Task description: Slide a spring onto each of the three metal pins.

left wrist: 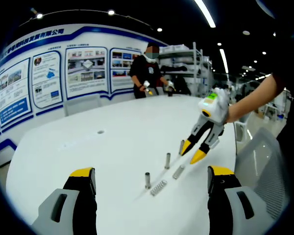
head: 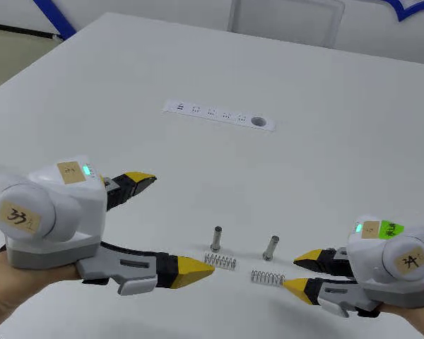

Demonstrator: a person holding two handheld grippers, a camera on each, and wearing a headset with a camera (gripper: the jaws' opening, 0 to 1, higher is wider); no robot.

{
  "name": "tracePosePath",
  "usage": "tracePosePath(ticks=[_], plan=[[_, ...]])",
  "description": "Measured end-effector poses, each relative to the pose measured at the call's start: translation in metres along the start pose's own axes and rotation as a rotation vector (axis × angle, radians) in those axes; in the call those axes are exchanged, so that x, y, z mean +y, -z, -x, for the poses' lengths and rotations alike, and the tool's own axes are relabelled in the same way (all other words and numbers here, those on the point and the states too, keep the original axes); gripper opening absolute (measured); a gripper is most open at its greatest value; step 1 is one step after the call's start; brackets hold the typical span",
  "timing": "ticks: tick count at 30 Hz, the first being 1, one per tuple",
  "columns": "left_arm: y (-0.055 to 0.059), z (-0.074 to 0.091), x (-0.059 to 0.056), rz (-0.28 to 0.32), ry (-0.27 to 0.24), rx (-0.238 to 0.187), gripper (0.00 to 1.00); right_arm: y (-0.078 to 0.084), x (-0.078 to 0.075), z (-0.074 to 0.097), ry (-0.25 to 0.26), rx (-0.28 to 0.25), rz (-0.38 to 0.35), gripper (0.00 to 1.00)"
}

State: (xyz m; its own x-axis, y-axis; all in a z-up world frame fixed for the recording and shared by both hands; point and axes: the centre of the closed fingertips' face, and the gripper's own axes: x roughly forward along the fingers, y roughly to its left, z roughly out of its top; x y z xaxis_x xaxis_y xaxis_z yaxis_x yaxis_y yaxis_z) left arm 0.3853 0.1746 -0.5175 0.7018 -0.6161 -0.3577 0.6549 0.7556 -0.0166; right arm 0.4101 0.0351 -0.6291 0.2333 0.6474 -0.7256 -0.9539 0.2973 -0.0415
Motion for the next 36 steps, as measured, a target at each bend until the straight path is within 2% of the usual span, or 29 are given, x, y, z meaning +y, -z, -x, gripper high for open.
tracePosePath(ticks=[3, 9, 19, 28, 36], plan=[[0.002, 0.000, 0.001, 0.001, -0.003, 0.008, 0.97, 0.002, 0.001, -0.004, -0.010, 0.021, 0.028, 0.23], [0.008, -0.001, 0.002, 0.008, -0.008, 0.022, 0.96, 0.011, -0.002, -0.016, -0.029, 0.056, 0.010, 0.23], [0.019, -0.001, -0.001, 0.021, -0.004, 0.046, 0.96, 0.017, 0.000, -0.033, -0.052, 0.077, -0.010, 0.22], [0.019, 0.000, 0.001, 0.024, -0.009, 0.046, 0.95, 0.018, 0.002, -0.034, -0.067, 0.085, -0.022, 0.16], [0.018, -0.003, -0.003, 0.010, 0.008, 0.054, 0.95, 0.019, 0.004, -0.032, -0.064, 0.090, -0.009, 0.12]])
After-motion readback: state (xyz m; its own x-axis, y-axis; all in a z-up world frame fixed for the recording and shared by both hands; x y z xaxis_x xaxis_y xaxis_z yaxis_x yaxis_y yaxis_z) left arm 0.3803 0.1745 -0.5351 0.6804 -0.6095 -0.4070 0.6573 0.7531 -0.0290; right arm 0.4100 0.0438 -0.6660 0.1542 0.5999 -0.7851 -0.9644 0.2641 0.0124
